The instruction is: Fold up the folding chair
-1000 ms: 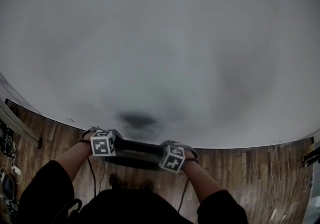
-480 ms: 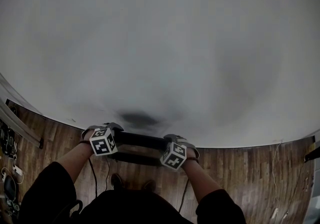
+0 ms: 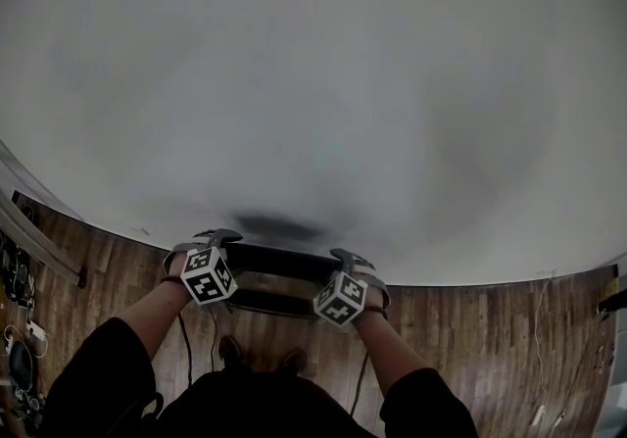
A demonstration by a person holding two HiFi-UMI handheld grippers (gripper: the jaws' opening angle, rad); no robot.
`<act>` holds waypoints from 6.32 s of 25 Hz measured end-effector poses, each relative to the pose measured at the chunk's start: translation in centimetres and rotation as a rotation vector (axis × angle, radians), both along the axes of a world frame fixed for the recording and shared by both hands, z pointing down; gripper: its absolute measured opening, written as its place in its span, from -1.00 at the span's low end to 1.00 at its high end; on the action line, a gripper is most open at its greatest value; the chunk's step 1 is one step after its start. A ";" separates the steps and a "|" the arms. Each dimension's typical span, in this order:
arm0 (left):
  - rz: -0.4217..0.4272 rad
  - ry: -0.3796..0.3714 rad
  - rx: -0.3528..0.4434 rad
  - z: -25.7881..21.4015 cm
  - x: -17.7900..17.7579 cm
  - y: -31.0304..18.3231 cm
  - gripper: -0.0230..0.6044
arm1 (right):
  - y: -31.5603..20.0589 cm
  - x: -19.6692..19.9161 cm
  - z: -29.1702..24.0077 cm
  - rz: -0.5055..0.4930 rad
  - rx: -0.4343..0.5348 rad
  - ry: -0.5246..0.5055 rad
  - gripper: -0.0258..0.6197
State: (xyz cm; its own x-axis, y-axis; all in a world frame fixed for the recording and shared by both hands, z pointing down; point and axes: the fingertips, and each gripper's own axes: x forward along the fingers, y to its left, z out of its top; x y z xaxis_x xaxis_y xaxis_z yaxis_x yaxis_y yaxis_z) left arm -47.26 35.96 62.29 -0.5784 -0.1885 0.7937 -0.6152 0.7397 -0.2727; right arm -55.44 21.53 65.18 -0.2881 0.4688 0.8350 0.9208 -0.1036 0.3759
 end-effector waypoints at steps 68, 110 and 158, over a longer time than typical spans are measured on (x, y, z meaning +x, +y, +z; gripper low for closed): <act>-0.299 -0.200 -0.195 -0.3 -7.4 5.4 0.09 | 2.7 -8.8 -1.1 0.355 -0.133 -0.355 0.37; -0.343 -0.204 -0.294 -2.7 -3.4 5.8 -0.12 | 1.8 -6.5 -2.1 0.258 -0.155 -0.362 0.37; -0.140 -0.402 0.273 -9.8 24.0 -15.1 -0.20 | -6.5 28.2 -7.8 0.187 -0.355 -0.060 0.34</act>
